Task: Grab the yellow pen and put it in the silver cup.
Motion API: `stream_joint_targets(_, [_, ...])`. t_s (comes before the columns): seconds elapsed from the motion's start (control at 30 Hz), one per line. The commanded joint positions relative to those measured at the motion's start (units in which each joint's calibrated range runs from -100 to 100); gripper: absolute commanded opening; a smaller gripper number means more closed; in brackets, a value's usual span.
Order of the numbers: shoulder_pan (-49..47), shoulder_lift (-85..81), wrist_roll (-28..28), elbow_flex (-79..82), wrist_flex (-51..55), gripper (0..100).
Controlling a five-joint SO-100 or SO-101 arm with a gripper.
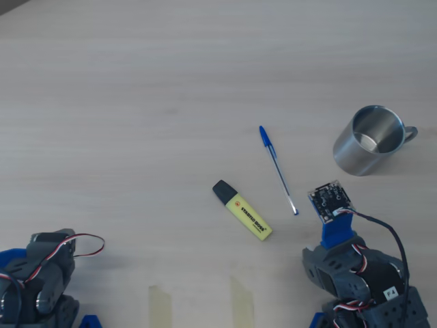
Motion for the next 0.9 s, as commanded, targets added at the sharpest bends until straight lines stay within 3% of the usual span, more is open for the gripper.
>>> stream_joint_targets(0.0, [-2.9, 8.47, 0.27, -9.22, 0.0, 28])
stream_joint_targets(0.37, [-10.58, 26.92, 0.22, -23.82, -4.21, 28])
stream_joint_targets(0.87, [-15.9, 43.63, 0.17, -29.44, -24.63, 28])
